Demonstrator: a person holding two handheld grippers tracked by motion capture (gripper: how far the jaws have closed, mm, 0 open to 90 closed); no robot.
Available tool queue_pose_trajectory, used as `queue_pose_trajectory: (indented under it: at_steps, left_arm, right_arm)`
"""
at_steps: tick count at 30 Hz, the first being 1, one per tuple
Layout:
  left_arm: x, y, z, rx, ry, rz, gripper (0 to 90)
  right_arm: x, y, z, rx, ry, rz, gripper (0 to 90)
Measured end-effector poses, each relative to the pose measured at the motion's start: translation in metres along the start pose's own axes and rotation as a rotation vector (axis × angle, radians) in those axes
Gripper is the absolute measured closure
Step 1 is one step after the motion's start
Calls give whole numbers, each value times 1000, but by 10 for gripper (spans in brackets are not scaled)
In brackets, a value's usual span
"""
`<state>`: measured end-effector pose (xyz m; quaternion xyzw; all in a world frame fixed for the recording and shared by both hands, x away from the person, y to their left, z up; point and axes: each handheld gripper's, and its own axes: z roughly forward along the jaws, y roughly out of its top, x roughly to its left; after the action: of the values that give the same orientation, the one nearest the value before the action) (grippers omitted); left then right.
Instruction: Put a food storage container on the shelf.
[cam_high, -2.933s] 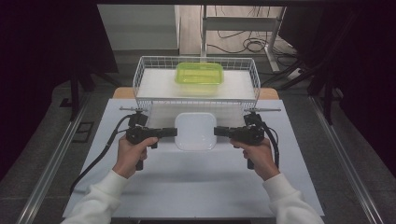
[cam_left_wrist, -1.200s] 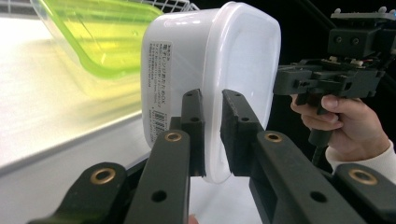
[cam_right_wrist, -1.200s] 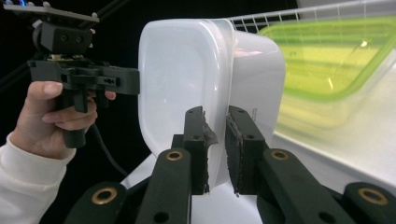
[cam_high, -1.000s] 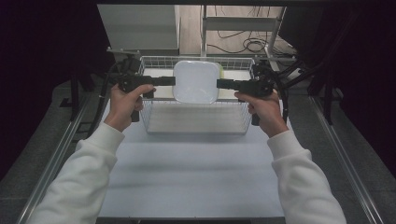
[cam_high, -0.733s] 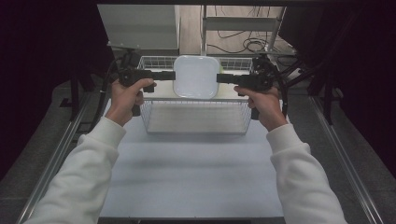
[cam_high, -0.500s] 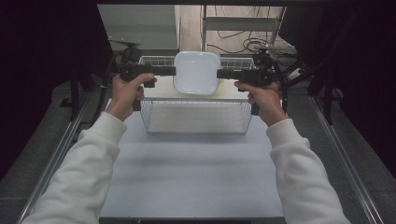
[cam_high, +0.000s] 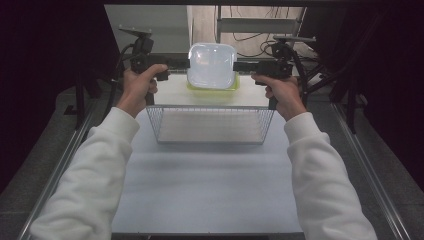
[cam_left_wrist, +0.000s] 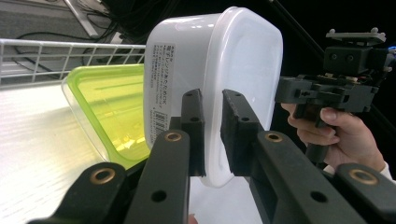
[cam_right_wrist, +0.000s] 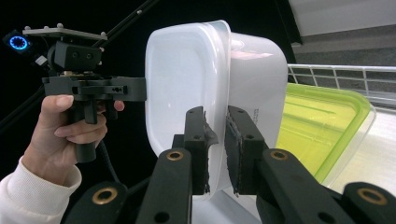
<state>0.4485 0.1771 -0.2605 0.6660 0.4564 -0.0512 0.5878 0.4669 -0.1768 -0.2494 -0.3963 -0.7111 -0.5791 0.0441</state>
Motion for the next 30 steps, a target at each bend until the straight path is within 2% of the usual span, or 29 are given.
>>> queue_pose_trajectory:
  at_steps: [10,19,30]
  left_arm:
    - [12,4,14,17,21,-29,797]
    - [18,4,18,25,12,-52,797]
    - [30,14,21,59,-19,-139,795]
  right_arm:
    - [-18,6,9,17,-19,40,784]
    - [-25,7,12,27,-20,74,784]
    - [-31,13,15,39,-1,131,775]
